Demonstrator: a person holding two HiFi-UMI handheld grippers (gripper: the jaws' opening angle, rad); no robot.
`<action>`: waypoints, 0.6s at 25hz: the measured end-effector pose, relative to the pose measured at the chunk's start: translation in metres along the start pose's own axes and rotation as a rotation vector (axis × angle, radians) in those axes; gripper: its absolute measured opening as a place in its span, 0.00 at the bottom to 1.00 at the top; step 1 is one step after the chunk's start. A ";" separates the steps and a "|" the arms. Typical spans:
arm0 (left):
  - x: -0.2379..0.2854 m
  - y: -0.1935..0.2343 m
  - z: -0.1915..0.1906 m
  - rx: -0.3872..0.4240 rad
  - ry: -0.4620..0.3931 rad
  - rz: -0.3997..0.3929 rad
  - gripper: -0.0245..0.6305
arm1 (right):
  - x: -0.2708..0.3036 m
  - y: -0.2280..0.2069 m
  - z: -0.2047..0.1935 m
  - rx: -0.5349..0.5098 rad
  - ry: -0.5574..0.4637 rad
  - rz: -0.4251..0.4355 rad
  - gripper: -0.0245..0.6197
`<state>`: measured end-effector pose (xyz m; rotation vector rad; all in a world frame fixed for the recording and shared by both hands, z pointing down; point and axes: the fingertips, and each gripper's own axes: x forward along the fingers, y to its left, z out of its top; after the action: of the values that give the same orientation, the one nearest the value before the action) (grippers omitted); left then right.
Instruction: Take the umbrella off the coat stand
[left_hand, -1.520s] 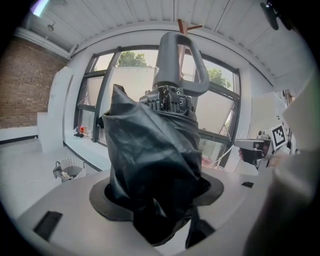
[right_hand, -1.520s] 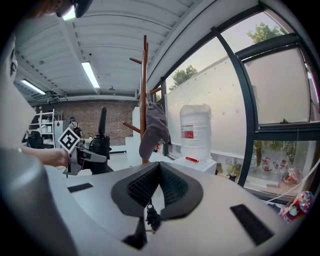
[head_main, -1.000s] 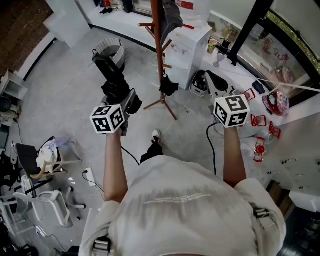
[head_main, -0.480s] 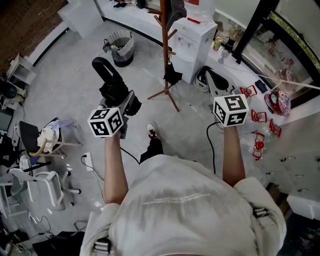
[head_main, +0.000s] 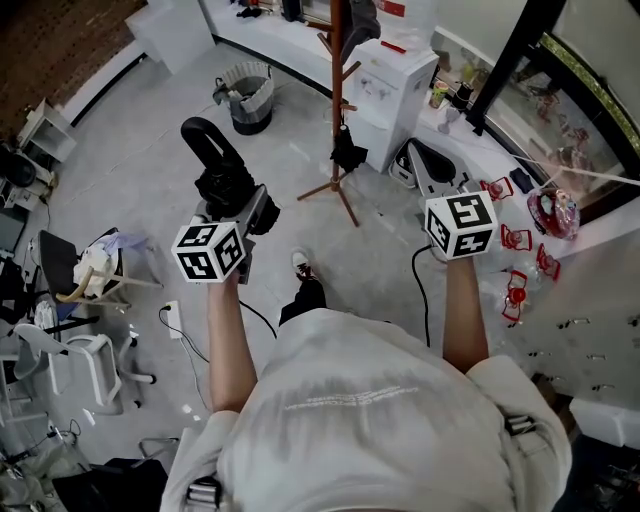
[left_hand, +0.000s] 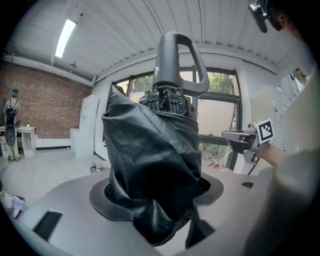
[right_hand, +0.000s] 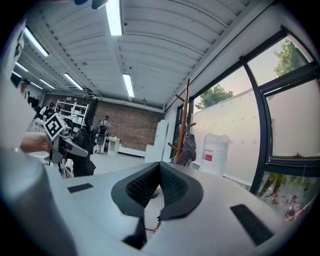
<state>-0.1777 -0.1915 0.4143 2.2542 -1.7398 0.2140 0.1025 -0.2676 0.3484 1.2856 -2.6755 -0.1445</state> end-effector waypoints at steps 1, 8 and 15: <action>-0.002 0.000 0.001 0.004 -0.001 0.002 0.50 | 0.000 0.002 0.002 -0.004 -0.003 0.004 0.08; -0.007 -0.002 0.005 0.052 0.003 0.020 0.50 | 0.002 0.006 0.010 -0.031 -0.006 0.019 0.08; -0.010 -0.003 0.014 0.046 -0.035 0.034 0.50 | 0.003 0.005 0.011 -0.037 -0.006 0.014 0.08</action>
<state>-0.1784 -0.1856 0.3980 2.2748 -1.8103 0.2250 0.0944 -0.2662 0.3384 1.2574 -2.6731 -0.1953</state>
